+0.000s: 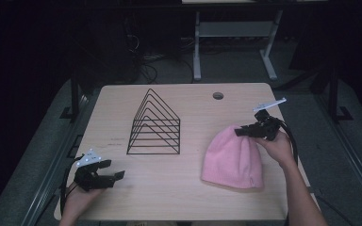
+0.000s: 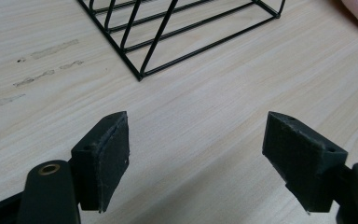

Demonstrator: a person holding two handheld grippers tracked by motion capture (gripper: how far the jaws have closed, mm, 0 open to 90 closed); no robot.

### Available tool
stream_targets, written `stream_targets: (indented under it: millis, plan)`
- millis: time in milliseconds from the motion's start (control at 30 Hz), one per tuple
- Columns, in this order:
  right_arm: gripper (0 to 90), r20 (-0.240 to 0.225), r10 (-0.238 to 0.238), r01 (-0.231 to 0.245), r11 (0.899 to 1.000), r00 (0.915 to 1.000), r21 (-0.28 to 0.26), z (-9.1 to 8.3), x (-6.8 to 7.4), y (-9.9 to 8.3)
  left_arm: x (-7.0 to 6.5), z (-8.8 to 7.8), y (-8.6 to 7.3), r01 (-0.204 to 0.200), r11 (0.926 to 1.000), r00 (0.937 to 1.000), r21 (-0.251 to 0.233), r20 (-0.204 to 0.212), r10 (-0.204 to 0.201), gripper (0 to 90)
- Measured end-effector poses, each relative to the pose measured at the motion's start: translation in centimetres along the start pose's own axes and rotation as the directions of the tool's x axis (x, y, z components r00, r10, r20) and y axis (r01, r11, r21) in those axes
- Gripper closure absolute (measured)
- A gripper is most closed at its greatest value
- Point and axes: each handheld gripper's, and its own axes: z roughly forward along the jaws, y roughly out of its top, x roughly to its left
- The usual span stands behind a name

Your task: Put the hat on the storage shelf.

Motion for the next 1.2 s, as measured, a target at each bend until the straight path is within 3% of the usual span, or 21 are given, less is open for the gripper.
stream_targets:
  millis: [300, 400, 633, 1100, 1133, 1200]
  plan:
    - [78.4, -0.042, -0.038, 0.032, 0.992, 0.9984, -0.124, -2.9, 1.8, -0.8, -0.1, 0.1, 0.0, 0.004, 1.0000, 1.0000, -0.001, -0.001, -0.004, 22.3]
    - [78.5, -0.042, -0.051, 0.045, 0.989, 0.9978, -0.140, -3.4, 2.3, -1.0, -0.1, 0.2, -0.1, 0.006, 1.0000, 1.0000, 0.003, 0.001, -0.006, 22.3]
    - [78.9, -0.044, -0.103, 0.090, 0.970, 0.9937, -0.225, -6.1, 4.3, -0.8, -0.3, 0.3, 0.0, 0.004, 1.0000, 1.0000, 0.007, 0.003, -0.005, 22.4]
    - [79.0, -0.010, -0.171, 0.161, 0.944, 0.9853, -0.288, -9.0, 6.7, 1.8, -0.1, 0.2, 0.0, 0.014, 0.9999, 0.9996, -0.005, 0.023, -0.014, 23.3]
    - [79.0, -0.010, -0.176, 0.165, 0.942, 0.9844, -0.293, -9.2, 6.9, 2.2, 0.1, 0.1, 0.1, 0.033, 0.9994, 0.9982, -0.014, 0.050, -0.032, 23.3]
    - [79.1, -0.009, -0.179, 0.168, 0.941, 0.9839, -0.294, -9.3, 6.9, 2.4, 0.0, 0.0, 0.2, 0.037, 0.9990, 0.9976, -0.024, 0.059, -0.036, 23.4]
